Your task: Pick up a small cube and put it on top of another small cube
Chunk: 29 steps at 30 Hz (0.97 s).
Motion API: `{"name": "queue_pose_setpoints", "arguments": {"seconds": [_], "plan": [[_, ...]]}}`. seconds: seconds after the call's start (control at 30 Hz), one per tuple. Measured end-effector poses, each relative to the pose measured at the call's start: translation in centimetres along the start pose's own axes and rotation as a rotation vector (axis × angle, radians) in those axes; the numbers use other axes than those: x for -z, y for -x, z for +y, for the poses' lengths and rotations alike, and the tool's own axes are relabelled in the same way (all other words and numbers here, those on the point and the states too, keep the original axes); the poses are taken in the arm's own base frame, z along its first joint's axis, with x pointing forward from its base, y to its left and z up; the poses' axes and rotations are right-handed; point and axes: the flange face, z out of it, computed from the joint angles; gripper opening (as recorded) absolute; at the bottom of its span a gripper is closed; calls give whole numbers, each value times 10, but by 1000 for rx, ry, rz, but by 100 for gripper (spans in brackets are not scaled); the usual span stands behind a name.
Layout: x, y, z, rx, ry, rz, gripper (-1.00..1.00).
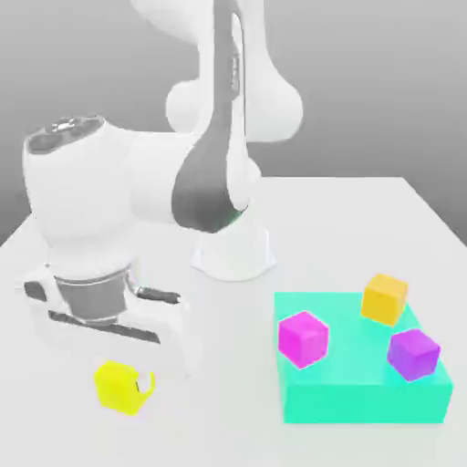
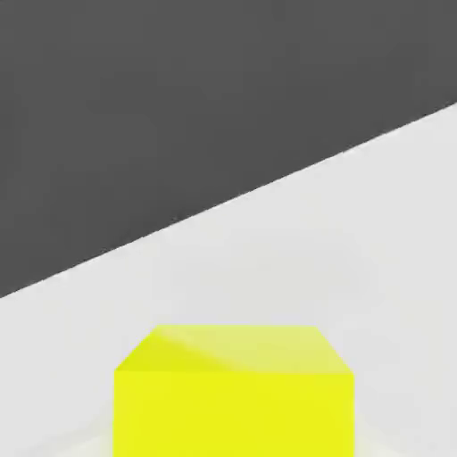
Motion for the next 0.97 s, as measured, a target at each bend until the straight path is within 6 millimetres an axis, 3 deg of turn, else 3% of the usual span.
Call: {"name": "queue_pose_setpoints", "arguments": {"seconds": [0.07,0.13,0.3,0.4,0.57,0.6,0.8,0.97], "plan": [[7,76,-30,171,8,-14,-100],[18,155,-41,343,19,-21,-100],[32,282,-17,642,59,1,-100],[30,340,9,802,88,32,-100],[-20,349,20,844,98,46,-100],[-29,349,21,845,98,45,100],[-33,349,22,846,98,45,100],[9,352,18,845,99,48,100]]}}
